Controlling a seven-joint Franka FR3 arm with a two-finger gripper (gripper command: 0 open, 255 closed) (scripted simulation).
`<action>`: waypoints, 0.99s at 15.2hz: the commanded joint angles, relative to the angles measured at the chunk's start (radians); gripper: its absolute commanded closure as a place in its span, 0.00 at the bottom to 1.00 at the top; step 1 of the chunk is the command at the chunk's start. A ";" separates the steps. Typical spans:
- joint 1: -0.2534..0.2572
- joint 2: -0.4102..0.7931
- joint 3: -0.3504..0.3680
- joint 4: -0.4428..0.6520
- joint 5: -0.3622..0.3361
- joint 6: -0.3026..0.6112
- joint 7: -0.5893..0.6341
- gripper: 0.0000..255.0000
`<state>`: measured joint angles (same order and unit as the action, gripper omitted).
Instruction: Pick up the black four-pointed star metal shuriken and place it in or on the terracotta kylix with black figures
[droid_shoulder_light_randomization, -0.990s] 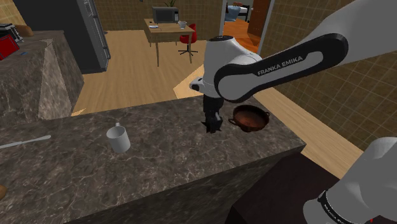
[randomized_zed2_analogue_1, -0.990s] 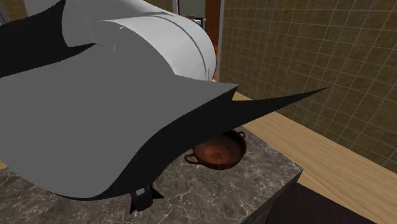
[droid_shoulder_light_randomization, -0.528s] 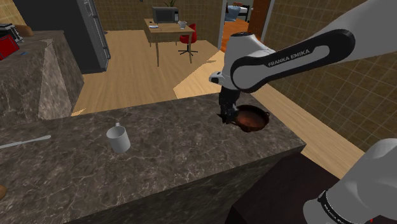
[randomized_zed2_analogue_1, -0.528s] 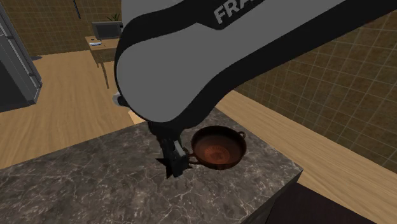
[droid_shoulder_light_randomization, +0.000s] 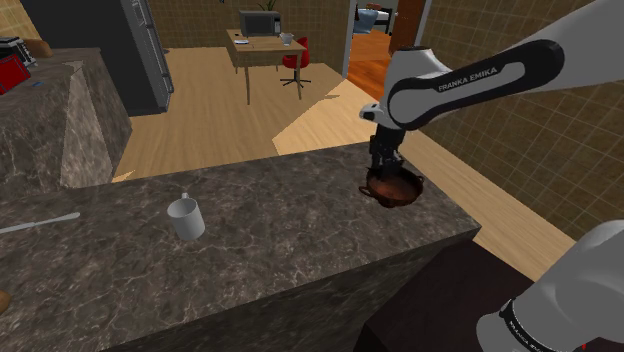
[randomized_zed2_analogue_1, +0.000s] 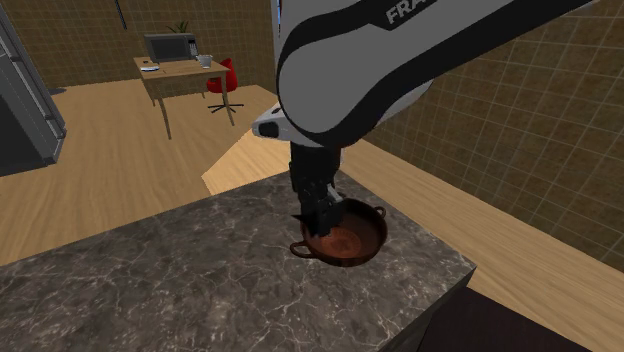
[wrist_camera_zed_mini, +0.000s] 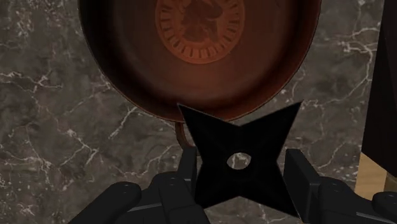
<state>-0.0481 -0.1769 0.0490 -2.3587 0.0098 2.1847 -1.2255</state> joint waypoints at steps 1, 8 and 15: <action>-0.026 0.002 -0.034 0.004 -0.007 -0.002 -0.056 1.00; -0.086 0.041 -0.115 0.020 -0.021 0.021 -0.188 1.00; -0.085 0.095 -0.116 -0.024 -0.017 0.120 -0.191 1.00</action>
<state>-0.1330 -0.0936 -0.0657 -2.3785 -0.0084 2.2875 -1.4141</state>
